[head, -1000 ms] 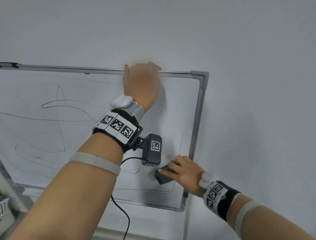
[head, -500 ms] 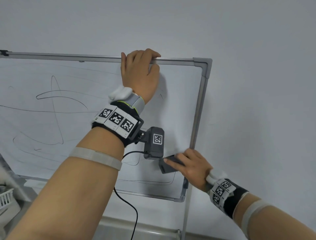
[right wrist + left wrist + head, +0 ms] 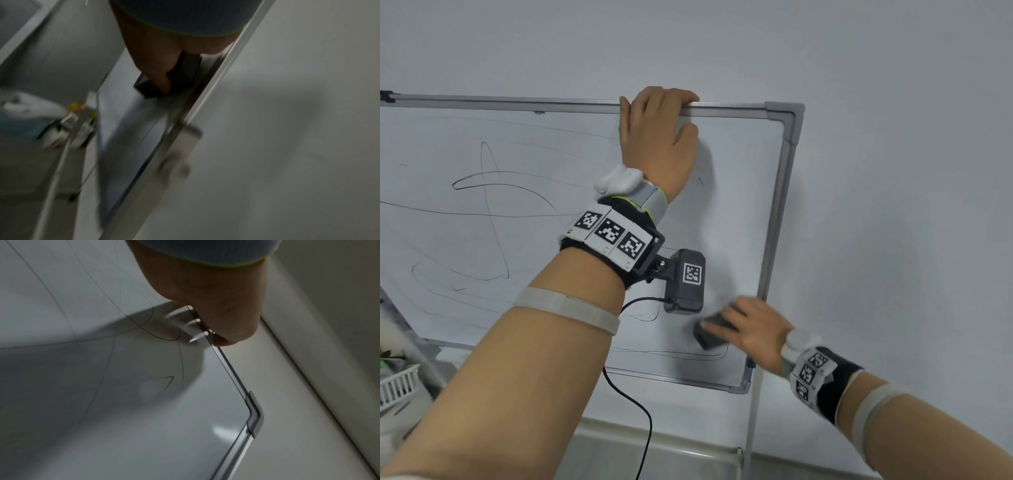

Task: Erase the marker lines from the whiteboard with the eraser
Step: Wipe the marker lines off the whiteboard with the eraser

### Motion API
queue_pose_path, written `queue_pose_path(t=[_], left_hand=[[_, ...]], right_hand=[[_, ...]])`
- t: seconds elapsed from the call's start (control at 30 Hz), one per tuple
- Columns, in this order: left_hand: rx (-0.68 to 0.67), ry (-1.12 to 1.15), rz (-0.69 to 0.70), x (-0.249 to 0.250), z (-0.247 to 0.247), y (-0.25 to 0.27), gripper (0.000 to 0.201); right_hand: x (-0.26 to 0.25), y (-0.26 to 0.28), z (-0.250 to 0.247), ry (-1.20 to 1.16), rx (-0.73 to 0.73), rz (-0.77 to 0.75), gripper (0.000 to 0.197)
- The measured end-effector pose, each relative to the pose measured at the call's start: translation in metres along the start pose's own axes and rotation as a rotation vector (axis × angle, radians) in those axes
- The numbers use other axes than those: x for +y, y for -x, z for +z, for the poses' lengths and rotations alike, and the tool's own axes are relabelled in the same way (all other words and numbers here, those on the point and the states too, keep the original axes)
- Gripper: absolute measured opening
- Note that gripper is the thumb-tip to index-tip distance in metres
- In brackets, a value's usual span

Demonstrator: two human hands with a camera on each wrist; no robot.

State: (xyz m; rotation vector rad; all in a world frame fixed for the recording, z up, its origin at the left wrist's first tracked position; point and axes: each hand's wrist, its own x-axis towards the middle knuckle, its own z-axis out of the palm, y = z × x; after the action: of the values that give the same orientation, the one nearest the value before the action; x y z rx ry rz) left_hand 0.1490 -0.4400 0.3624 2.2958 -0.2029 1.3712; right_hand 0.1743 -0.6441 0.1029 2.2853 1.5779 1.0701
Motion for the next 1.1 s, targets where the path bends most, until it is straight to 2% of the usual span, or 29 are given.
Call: queue_pose_path(t=[0.07,0.13,0.2,0.27,0.3,0.37,0.43,0.47,0.5,0.53,0.6,0.63,0.67,0.77,0.87,0.93,1.0,1.1], left_hand=[[-0.030,-0.028,0.020,0.000,-0.001,0.015,0.058],[0.005,0.017,0.000,-0.003,0.001,0.040,0.062],[0.118,0.075,-0.105,-0.017,0.005,0.083,0.061],[0.264,0.101,-0.279,-0.040,0.017,0.130,0.053],[0.322,0.128,-0.404,-0.050,0.023,0.151,0.047],[0.376,0.179,-0.816,-0.081,0.040,0.199,0.039],[0.304,0.262,-1.376,-0.111,0.055,0.252,0.042],[0.233,0.275,-1.591,-0.125,0.061,0.279,0.046],[0.120,0.295,-1.736,-0.134,0.067,0.304,0.048],[0.079,0.376,-1.787,-0.135,0.074,0.321,0.046],[-0.083,0.510,-1.913,-0.143,0.092,0.354,0.046],[-0.195,0.569,-1.904,-0.137,0.095,0.361,0.047],[-0.237,0.626,-1.888,-0.132,0.099,0.368,0.047],[-0.250,0.757,-1.909,-0.123,0.114,0.377,0.043],[-0.296,0.895,-1.905,-0.106,0.118,0.368,0.022],[-0.389,1.099,-1.887,-0.092,0.118,0.359,0.031],[-0.499,1.269,-1.824,-0.084,0.121,0.350,0.052],[-0.474,1.263,-1.787,-0.074,0.127,0.339,0.062]], right_hand=[[-0.009,0.019,0.010,0.009,-0.079,-0.038,0.077],[-0.002,0.013,0.004,0.017,-0.058,0.004,0.083],[0.012,-0.005,-0.010,0.034,0.047,0.087,0.092],[0.025,-0.023,-0.025,0.079,0.170,0.216,0.090],[0.029,-0.028,-0.030,0.100,0.223,0.265,0.085],[0.026,-0.025,-0.023,0.111,0.222,0.249,0.079],[0.008,-0.005,-0.003,0.096,0.051,0.094,0.083],[-0.002,0.008,0.008,0.080,-0.066,-0.005,0.080],[-0.011,0.021,0.016,0.071,-0.168,-0.075,0.075],[-0.017,0.030,0.020,0.068,-0.227,-0.110,0.072],[-0.019,0.034,0.031,0.050,-0.246,-0.142,0.069],[-0.017,0.030,0.030,0.055,-0.222,-0.133,0.068],[-0.015,0.023,0.027,0.057,-0.196,-0.120,0.070],[-0.018,0.005,0.032,0.055,-0.181,-0.059,0.081],[-0.039,0.011,0.048,0.016,-0.260,-0.107,0.074],[-0.049,0.017,0.053,-0.019,-0.276,-0.078,0.062],[-0.056,0.015,0.052,-0.058,-0.278,0.001,0.060],[-0.062,0.016,0.049,-0.094,-0.280,0.068,0.057]])
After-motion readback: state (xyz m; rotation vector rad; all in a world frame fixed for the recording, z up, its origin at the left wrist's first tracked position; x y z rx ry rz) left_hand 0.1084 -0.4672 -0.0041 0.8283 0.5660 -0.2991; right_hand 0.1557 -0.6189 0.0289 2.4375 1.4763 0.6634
